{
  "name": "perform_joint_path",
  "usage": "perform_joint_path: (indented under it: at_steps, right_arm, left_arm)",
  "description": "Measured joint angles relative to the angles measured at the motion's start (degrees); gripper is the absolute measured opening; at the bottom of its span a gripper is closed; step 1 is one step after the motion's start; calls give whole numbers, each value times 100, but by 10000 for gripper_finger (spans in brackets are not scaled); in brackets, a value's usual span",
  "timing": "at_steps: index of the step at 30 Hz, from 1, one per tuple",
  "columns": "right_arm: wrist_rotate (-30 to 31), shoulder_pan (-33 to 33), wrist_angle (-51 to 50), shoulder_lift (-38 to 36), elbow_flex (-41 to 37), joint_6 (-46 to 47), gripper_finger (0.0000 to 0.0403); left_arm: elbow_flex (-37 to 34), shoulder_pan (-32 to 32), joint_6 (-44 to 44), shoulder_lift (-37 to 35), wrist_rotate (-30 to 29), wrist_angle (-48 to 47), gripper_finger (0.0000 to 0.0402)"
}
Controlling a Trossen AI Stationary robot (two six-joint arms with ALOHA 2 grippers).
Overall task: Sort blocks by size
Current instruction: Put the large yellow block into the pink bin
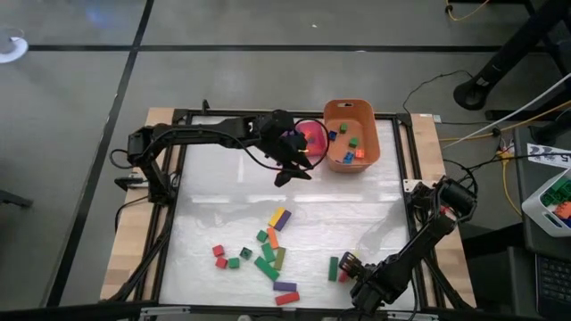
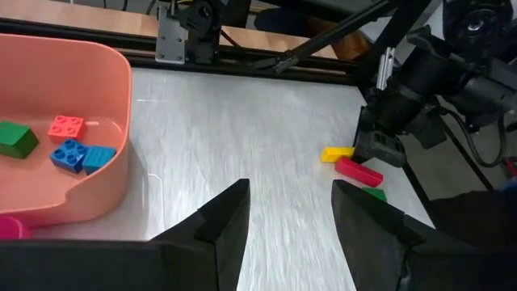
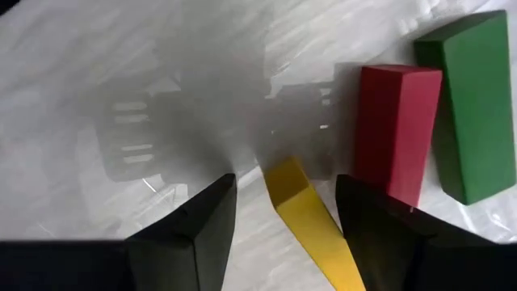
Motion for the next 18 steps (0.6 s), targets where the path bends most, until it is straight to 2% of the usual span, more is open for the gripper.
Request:
perform_joint_path:
  at_steps: [3,13,18]
  right_arm:
    - [9,0,-68,0,3,-75,190]
    - [253,9,-32,-22,-210,-90,75]
    - [267,-38,21,-42,-236,-90,60]
  left_arm:
    - [0,-13,0,-18,-2,-10,156]
    - [-2,-198,34,-471,-4,-532,133]
    - [-2,-376,-24,-736,-20,-776,123]
